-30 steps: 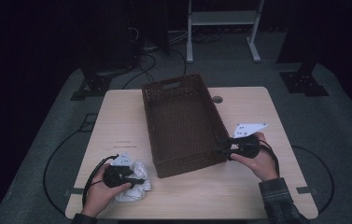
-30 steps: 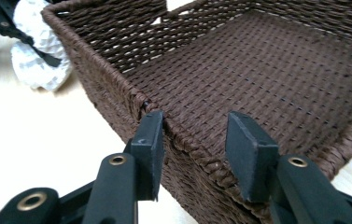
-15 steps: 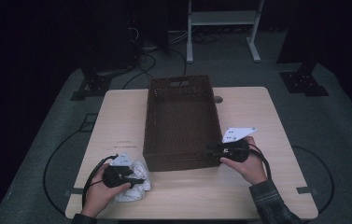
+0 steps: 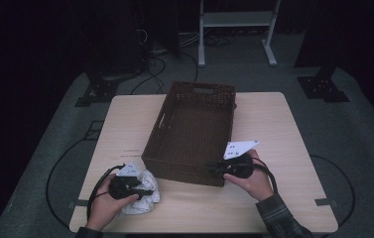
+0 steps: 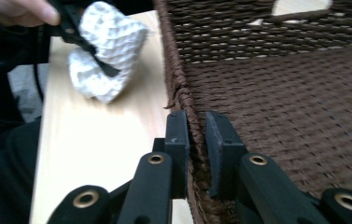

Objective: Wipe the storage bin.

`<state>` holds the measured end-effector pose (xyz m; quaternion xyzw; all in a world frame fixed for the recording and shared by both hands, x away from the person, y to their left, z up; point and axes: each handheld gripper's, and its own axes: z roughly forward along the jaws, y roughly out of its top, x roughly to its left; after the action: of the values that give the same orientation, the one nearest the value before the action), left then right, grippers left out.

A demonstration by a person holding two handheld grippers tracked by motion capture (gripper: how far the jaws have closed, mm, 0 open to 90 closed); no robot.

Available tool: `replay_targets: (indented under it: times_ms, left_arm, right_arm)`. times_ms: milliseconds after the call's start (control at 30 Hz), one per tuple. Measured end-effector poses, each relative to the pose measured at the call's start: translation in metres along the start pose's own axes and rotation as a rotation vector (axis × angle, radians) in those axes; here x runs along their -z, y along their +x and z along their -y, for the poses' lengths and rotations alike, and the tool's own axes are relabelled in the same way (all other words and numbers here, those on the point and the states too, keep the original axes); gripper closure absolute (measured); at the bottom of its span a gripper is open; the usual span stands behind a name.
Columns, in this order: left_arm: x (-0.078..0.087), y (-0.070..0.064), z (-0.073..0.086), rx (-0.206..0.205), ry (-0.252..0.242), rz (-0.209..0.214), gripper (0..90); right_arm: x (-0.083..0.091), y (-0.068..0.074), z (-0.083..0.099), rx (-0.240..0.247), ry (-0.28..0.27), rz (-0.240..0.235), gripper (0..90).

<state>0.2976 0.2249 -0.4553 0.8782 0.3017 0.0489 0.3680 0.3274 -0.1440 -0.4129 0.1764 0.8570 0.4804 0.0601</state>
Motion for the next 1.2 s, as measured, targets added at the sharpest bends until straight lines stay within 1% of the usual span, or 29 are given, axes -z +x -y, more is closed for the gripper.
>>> replay_targets:
  times_ms: [133, 200, 233, 433, 533, 600, 700, 767, 867, 1000, 1200]
  left_arm:
    - [0.002, 0.000, 0.000, -0.004, 0.001, -0.003, 67.2]
    - [0.003, 0.000, 0.000, 0.003, -0.009, 0.001, 67.2]
    - [0.004, -0.001, 0.000, -0.001, -0.010, 0.001, 67.2]
    - [0.012, -0.002, 0.009, 0.016, -0.021, 0.000, 67.2]
    - [0.017, -0.001, 0.013, 0.029, -0.033, -0.007, 67.2]
    - [0.020, 0.000, 0.015, 0.039, -0.039, -0.011, 67.2]
    - [0.021, 0.001, 0.017, 0.043, -0.041, -0.014, 67.0]
    - [0.022, 0.001, 0.018, 0.044, -0.043, -0.016, 66.9]
    - [0.023, 0.000, 0.017, 0.044, -0.048, -0.017, 66.8]
    - [0.025, 0.001, 0.017, 0.043, -0.050, -0.020, 66.8]
    - [0.034, 0.005, 0.015, 0.054, -0.084, -0.039, 66.8]
  right_arm:
    - [-0.005, 0.007, -0.002, 0.009, 0.002, -0.037, 81.9]
    - [-0.007, 0.011, -0.003, 0.012, 0.006, -0.050, 82.1]
    - [-0.009, 0.014, -0.004, 0.015, 0.007, -0.059, 82.2]
    - [-0.017, 0.029, -0.010, 0.044, 0.020, -0.094, 79.6]
    - [-0.021, 0.038, -0.012, 0.070, 0.027, -0.121, 77.4]
    - [-0.024, 0.044, -0.014, 0.095, 0.031, -0.143, 75.6]
    - [-0.027, 0.051, -0.015, 0.120, 0.034, -0.179, 73.1]
    - [-0.028, 0.053, -0.016, 0.129, 0.032, -0.198, 72.1]
    - [-0.028, 0.052, -0.015, 0.138, 0.026, -0.219, 71.4]
    - [-0.030, 0.050, -0.016, 0.110, 0.025, -0.236, 71.9]
    - [-0.031, 0.049, -0.016, 0.089, 0.022, -0.237, 72.3]
